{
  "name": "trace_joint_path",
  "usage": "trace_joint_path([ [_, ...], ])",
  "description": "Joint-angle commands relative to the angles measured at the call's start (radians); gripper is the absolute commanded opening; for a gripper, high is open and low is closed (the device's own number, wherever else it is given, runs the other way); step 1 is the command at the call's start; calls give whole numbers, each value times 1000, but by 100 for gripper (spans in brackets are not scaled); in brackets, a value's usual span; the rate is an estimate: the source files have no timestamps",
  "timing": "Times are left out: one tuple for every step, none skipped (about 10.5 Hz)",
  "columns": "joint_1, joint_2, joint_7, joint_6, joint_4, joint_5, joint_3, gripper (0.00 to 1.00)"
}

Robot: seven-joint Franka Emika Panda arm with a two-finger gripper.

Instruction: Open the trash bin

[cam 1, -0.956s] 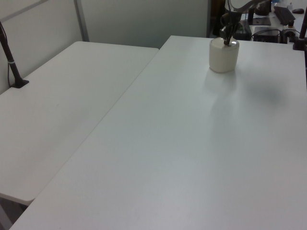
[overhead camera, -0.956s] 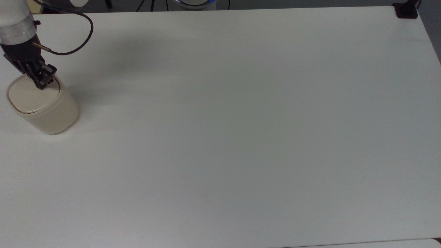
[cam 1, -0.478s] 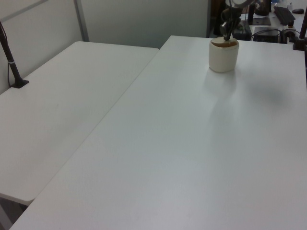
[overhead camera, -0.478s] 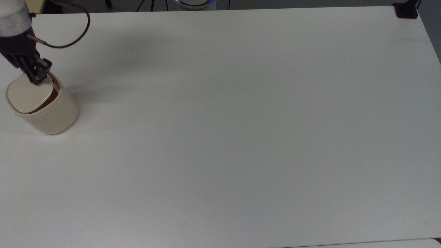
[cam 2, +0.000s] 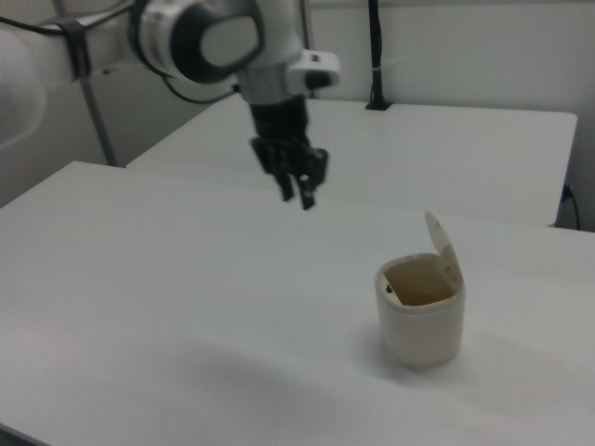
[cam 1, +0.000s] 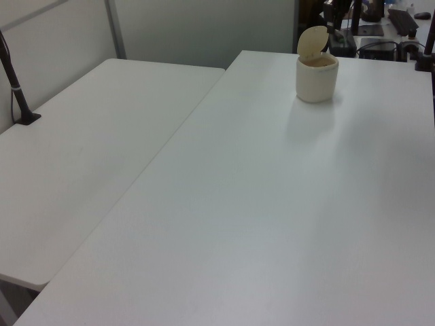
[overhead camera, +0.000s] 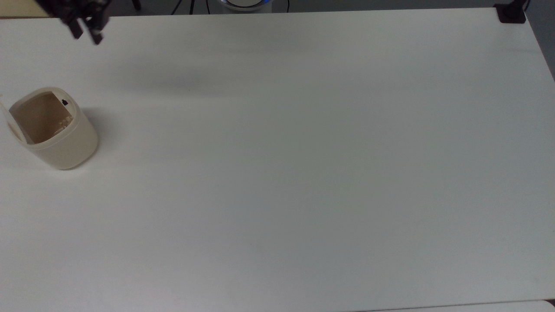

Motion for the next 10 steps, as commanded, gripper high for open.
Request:
trace_joint_path([
  [165,-52,3,-152,-23,-1,-7,100],
  [212,-52,6,-162,-26,1,-7,100],
  [246,-51,3,-166,-30,8,-9,100],
  [266,-48,0,-156,-30,24,-9,100],
  [277,-42,-14,-146,-27,30,-9,100],
  [285,-37,-41,-134,-33,30,-9,100],
  [295,-26,-43,-116,-33,30,-9,100],
  [293,-23,-43,-110,-30,33,-9,100],
  [288,-23,-43,-110,-26,34,-16,100],
  [283,-25,-37,-110,-23,36,-23,100],
])
